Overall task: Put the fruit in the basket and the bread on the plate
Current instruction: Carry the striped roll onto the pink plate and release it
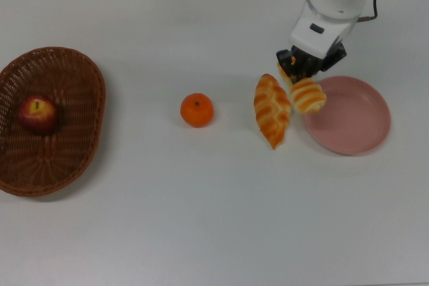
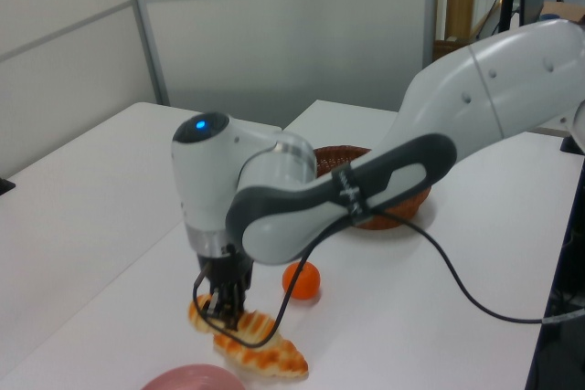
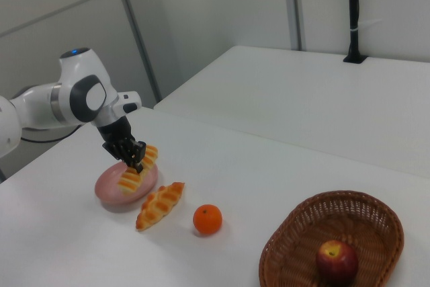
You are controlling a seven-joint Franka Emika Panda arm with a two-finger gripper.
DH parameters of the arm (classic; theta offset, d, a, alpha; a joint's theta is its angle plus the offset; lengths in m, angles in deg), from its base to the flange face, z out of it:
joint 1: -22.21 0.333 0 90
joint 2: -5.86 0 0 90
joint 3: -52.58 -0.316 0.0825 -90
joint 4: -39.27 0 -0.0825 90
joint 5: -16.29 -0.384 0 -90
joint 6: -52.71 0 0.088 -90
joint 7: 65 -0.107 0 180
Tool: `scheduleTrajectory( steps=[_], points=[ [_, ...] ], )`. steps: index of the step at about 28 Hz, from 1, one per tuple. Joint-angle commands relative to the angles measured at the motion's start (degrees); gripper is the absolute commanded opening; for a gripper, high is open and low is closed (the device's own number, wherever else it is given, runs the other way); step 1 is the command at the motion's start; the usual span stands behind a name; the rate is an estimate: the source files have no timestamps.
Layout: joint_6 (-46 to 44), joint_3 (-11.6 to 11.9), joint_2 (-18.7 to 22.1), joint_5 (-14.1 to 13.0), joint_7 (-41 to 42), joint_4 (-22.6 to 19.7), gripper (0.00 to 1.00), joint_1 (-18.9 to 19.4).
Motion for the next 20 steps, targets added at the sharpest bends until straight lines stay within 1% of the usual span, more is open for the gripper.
scheduleTrajectory(
  steps=[1, 4, 9, 13, 14, 15, 16, 19, 20],
  points=[
    [6.8, 0.7, -3.1, 1.0, 0.1, 0.0, 0.08, 1.1],
    [8.2, 0.7, -4.3, 1.1, 0.4, 0.0, 0.09, 1.7],
    [10.1, 0.7, -5.6, 2.8, 0.4, 0.0, 0.11, 3.5],
    [10.1, 0.7, -5.7, 2.9, 0.3, 0.0, 0.28, 4.3],
    [10.1, 0.7, -5.8, 2.9, 0.3, 0.0, 0.34, 4.3],
    [10.1, 0.7, -5.8, 2.9, 0.0, 0.0, 0.59, 4.4],
    [10.0, 0.7, -5.8, 2.8, -0.3, 0.0, 0.72, 4.6],
    [9.6, 0.8, -5.8, 2.5, -1.7, 0.0, 1.0, 4.6],
    [9.6, 0.7, -5.8, 2.8, -2.5, 0.0, 1.0, 4.6]
  ],
)
